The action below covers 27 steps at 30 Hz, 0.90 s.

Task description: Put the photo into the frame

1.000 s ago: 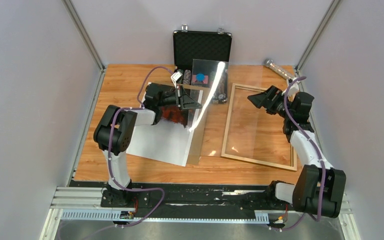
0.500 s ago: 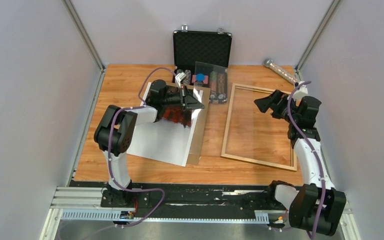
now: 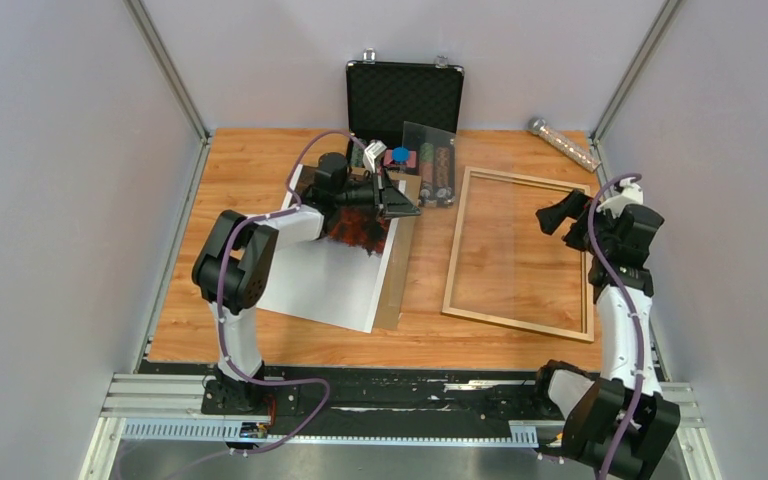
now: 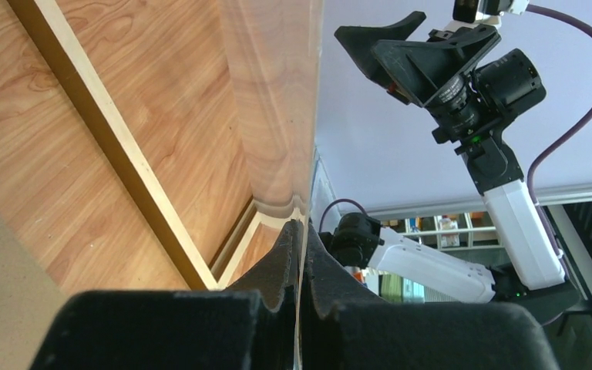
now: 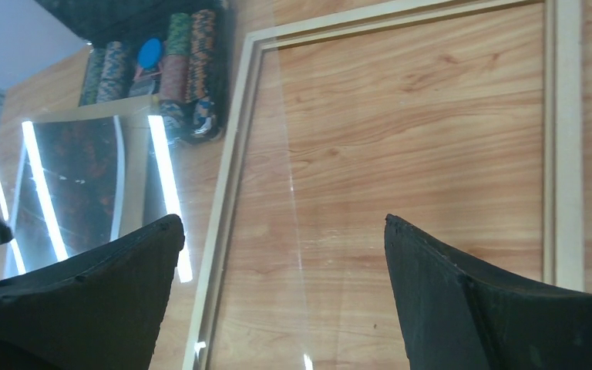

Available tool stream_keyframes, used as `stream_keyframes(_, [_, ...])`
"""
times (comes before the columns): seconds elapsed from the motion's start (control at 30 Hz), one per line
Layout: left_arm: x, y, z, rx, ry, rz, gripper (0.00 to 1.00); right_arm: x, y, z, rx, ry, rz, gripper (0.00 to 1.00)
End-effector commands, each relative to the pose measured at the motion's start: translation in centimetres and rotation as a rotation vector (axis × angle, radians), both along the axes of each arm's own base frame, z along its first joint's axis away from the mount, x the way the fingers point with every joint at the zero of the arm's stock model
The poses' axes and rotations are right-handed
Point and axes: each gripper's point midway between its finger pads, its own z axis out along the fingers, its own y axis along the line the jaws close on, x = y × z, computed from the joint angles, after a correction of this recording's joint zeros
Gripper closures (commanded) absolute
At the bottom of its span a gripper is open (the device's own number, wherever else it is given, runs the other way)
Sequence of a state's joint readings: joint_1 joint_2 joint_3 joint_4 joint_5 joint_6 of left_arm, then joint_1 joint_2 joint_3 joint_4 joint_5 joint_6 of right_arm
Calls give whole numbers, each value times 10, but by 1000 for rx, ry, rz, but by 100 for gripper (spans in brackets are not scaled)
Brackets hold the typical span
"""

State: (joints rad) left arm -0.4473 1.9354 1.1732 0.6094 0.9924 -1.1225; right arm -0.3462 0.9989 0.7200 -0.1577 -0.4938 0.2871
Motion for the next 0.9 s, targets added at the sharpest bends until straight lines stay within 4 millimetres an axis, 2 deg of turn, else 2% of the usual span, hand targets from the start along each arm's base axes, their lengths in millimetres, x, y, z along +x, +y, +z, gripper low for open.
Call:
stream_keyframes(0.0, [-3, -11, 31, -20, -83, -15, 100, -4, -27, -11, -64, 41, -79, 1])
stream_keyframes(0.17, [1, -18, 36, -74, -18, -27, 100, -2, -55, -25, -60, 99, -147, 4])
stream_keyframes(0.37, [8, -22, 59, -104, -27, -24, 100, 6, -87, -48, -128, 182, -205, 8])
stream_keyframes(0.53, [14, -25, 78, -127, -32, -17, 100, 11, -112, -77, -170, 278, -236, 12])
stream_keyframes(0.73, [18, -27, 88, -143, -33, -19, 100, 11, -136, -110, -228, 381, -235, 21])
stream_keyframes(0.87, [20, -28, 92, -154, -39, -24, 100, 12, -141, -132, -229, 439, -206, 29])
